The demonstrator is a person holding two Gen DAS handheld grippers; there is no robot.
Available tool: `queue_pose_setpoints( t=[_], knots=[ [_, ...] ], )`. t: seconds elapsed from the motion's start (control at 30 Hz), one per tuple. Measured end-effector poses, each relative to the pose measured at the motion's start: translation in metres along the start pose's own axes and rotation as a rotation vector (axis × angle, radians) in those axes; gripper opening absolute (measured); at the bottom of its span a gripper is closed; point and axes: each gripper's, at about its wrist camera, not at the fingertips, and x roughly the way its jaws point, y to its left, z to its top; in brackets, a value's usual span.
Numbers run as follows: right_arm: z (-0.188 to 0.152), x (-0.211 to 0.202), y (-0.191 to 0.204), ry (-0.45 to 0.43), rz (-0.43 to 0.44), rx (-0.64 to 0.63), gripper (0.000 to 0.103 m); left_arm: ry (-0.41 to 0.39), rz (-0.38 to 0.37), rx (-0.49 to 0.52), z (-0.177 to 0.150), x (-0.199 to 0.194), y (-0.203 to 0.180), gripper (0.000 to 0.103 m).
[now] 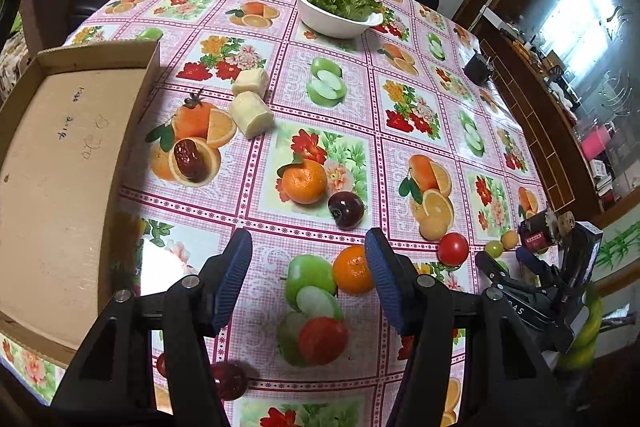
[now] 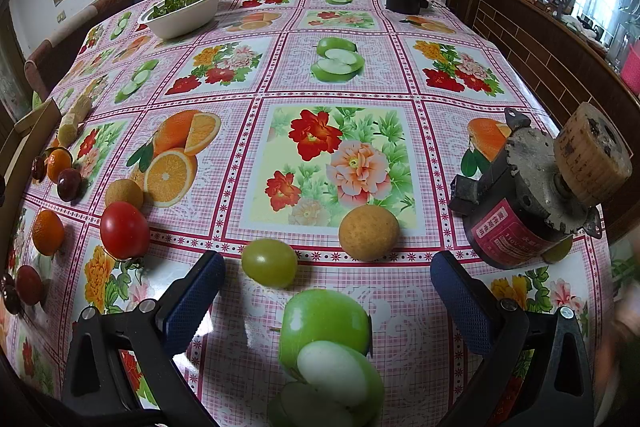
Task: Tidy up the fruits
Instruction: 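Move both tools over the scattered fruits on the tablecloth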
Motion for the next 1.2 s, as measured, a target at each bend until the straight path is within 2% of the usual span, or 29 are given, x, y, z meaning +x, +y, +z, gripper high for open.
queue_pose_setpoints(
  t=[0.33, 0.57, 0.7, 0.77, 0.8, 0.9, 0.97, 1.03, 1.1, 1.2],
  knots=[
    [0.0, 0.0, -0.001, 0.0, 0.0, 0.0, 0.103, 0.002, -0.03, -0.002, -0.007, -0.005, 0.012, 0.057],
    [0.005, 0.0, -0.004, -0.005, 0.005, -0.002, 0.103, 0.004, -0.016, 0.003, -0.014, -0.008, 0.016, 0.058],
    [0.005, -0.004, -0.001, 0.035, -0.021, -0.016, 0.103, -0.013, -0.005, 0.022, -0.023, -0.018, 0.014, 0.058],
    [0.003, -0.02, -0.002, 0.003, -0.03, 0.045, 0.103, -0.019, -0.001, 0.03, -0.027, -0.022, 0.012, 0.058],
    [0.002, -0.029, -0.006, -0.029, 0.02, 0.1, 0.103, -0.017, -0.004, 0.036, -0.03, -0.024, 0.01, 0.058],
    [-0.002, -0.051, -0.013, -0.07, 0.289, 0.248, 0.103, -0.007, -0.007, 0.051, -0.037, -0.027, 0.005, 0.058],
    [-0.002, -0.06, -0.009, -0.067, 0.38, 0.267, 0.103, -0.005, -0.004, 0.065, -0.042, -0.03, 0.001, 0.058],
    [-0.001, -0.068, 0.001, -0.058, 0.393, 0.243, 0.103, -0.006, 0.0, 0.073, -0.047, -0.032, 0.0, 0.058],
    [-0.001, -0.087, 0.012, -0.094, 0.434, 0.214, 0.103, -0.01, 0.004, 0.077, -0.052, -0.036, -0.002, 0.058],
    [-0.003, -0.116, 0.028, -0.151, 0.405, 0.211, 0.103, -0.009, 0.009, 0.074, -0.057, -0.039, -0.002, 0.058]
  ],
)
